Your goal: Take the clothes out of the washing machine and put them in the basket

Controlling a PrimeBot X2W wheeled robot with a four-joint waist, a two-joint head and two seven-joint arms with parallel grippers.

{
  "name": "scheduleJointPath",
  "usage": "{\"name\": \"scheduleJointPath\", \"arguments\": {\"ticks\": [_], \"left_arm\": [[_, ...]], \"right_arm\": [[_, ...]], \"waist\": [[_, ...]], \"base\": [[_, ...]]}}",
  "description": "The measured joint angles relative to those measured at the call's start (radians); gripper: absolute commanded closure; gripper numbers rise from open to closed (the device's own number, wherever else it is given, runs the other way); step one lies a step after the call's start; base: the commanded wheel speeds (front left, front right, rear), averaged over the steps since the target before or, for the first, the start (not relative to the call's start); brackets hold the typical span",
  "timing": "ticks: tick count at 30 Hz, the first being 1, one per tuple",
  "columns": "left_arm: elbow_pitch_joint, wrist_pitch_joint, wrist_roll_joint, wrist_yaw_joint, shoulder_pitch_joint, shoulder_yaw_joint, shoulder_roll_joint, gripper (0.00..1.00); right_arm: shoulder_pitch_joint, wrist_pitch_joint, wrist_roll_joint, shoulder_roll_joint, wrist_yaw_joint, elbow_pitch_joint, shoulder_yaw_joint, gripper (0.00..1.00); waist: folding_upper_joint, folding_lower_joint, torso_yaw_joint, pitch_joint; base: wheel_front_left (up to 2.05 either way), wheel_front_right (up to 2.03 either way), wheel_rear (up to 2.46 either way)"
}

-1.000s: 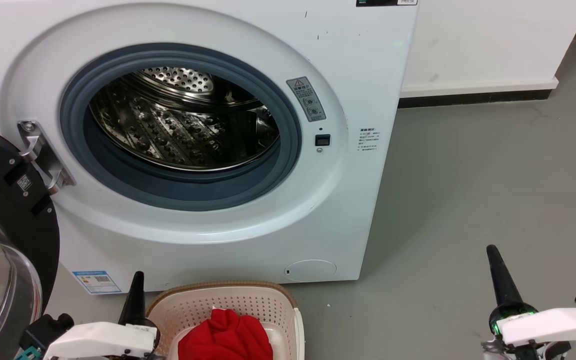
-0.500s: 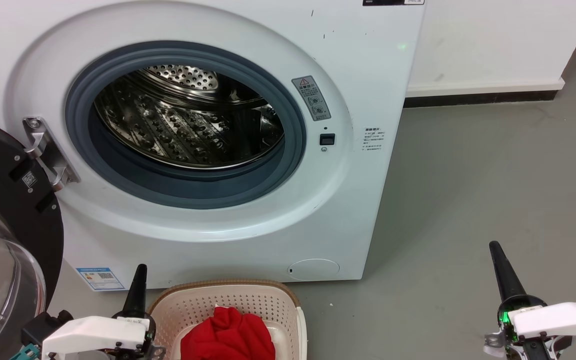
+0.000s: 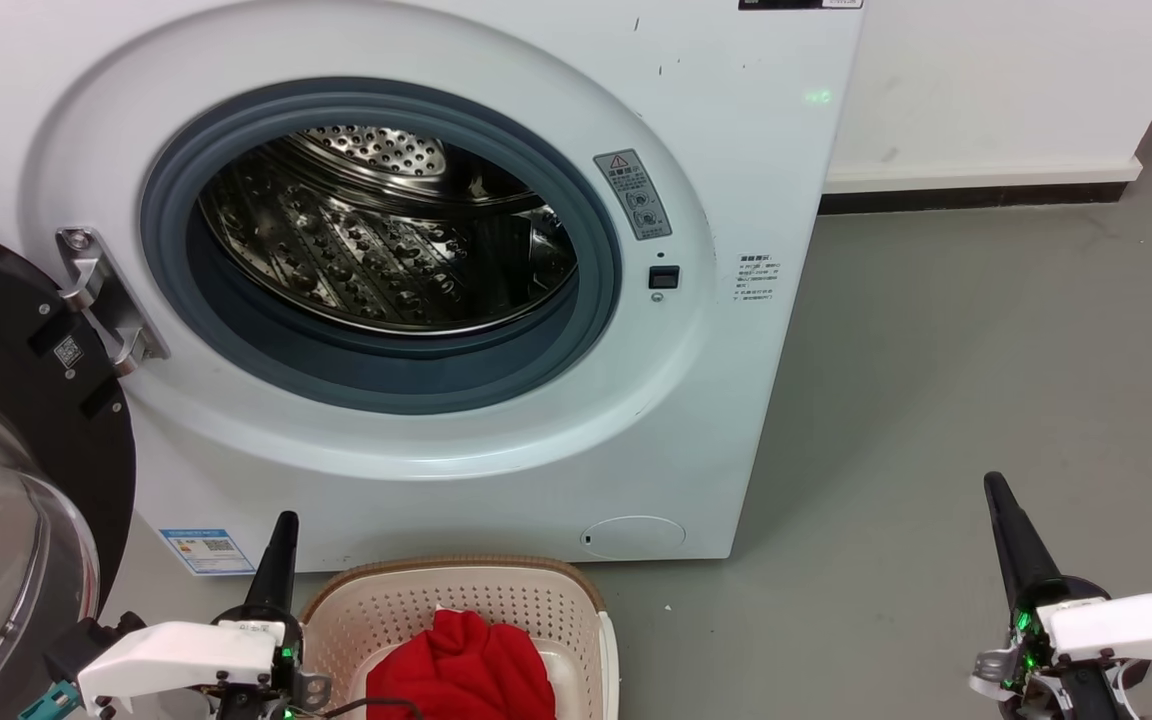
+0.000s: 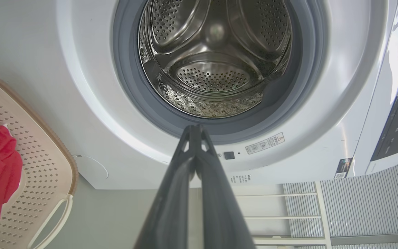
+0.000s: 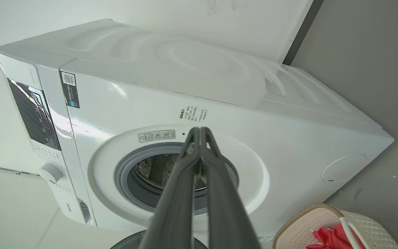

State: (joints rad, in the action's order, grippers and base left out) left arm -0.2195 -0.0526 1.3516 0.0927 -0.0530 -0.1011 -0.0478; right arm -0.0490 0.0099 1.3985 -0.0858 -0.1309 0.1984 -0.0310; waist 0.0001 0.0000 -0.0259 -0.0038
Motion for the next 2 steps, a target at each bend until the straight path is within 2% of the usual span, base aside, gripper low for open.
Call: {"name": "scheduleJointPath", "arguments": {"ticks": [2], "left_arm": [[-0.002,-0.006,0.018,0.004,-0.005,-0.001,0.000,1.00]], "right_arm": [[-0.004,0.004,0.016,0.000,0.000,0.002,-0.003,1.00]], "waist": [[0.0000,0.0000,0.002,0.000]], "base": [[0.00,0.00,0.00]]}}
